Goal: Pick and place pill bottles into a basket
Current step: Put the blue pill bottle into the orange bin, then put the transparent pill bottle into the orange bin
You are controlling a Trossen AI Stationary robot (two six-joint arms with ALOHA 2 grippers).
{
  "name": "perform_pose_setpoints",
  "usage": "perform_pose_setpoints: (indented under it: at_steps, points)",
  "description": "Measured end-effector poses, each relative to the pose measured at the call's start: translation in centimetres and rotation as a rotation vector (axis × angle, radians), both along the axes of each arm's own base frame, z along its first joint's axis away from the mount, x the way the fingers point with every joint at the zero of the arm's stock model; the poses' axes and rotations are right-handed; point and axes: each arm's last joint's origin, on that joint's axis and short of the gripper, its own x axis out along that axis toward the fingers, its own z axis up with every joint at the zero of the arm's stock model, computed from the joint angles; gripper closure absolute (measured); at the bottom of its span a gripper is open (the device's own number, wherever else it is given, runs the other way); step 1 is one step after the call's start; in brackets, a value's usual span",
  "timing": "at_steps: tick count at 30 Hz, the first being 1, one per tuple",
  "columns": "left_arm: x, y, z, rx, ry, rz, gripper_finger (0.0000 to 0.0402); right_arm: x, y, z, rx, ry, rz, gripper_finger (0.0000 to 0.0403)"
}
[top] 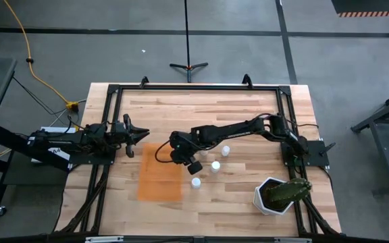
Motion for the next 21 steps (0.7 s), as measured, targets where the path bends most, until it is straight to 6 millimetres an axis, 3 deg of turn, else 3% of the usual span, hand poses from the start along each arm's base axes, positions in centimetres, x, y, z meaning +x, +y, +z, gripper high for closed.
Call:
perform_pose_setpoints:
  at_steps: [18, 21]
  points:
    - [0.0, 0.0, 0.0, 0.0, 0.0, 0.0, 0.0314, 0.1, 0.1, 0.2, 0.01, -0.015, -0.024, 0.0227]
    - [0.0, 0.0, 0.0, 0.0, 0.0, 0.0, 0.0314, 0.0, 0.1, 1.2, 0.012, -0.035, -0.022, 0.0221]
